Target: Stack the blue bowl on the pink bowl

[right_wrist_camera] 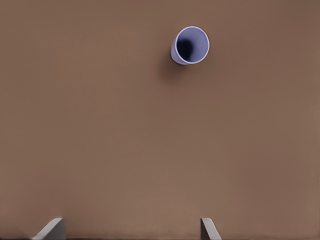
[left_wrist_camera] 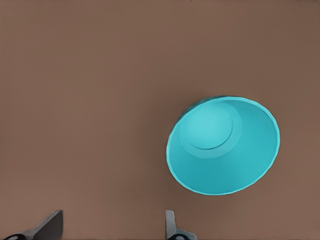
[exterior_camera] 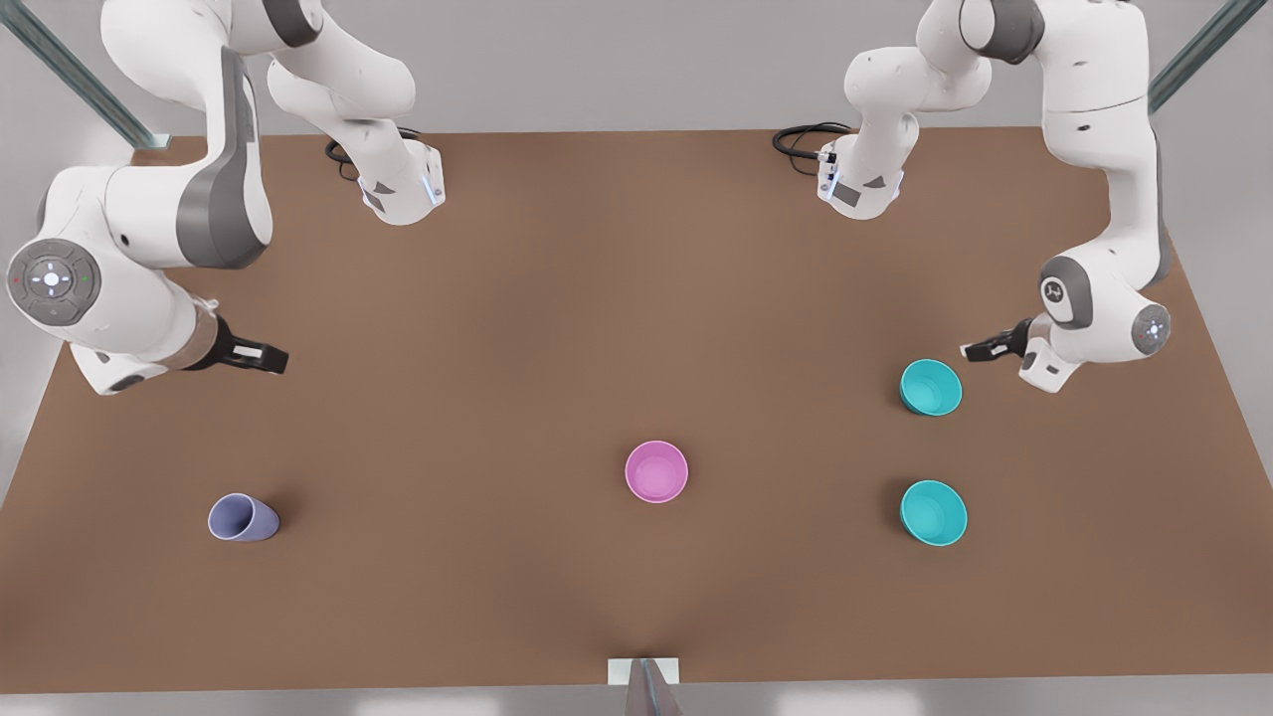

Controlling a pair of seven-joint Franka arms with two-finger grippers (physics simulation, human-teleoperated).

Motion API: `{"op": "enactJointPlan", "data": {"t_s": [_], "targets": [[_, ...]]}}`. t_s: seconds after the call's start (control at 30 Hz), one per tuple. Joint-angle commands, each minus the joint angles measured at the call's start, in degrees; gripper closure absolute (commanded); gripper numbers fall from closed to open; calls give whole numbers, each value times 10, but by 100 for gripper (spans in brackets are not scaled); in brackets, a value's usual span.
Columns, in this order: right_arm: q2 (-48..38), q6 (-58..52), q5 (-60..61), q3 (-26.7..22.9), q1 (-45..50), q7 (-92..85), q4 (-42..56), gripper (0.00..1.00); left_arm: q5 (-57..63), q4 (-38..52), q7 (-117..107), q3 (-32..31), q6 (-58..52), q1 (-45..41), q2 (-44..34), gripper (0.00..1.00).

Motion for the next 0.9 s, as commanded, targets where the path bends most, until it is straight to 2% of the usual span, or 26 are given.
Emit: {"op": "enactJointPlan", "data": {"t_s": [0.0,0.13,0.2,0.53,0.83,0.87], "targets": [[1,-14,0,0,0,-186,0,0,-41,-19,236,3,147,-1,3,0],[6,-17,1,0,0,-185,0,0,-85,-43,309,4,153,-1,20,0],[6,-18,1,0,0,-184,0,0,-106,-41,309,3,188,-1,23,0],[12,-18,6,0,1,-184,-1,0,-227,-36,309,-4,205,-6,53,0],[19,-18,10,0,-1,-183,-1,0,-231,-30,308,-14,205,-25,75,0],[19,-17,10,0,-1,-183,-1,0,-232,-29,308,-14,205,-25,76,13]]}}
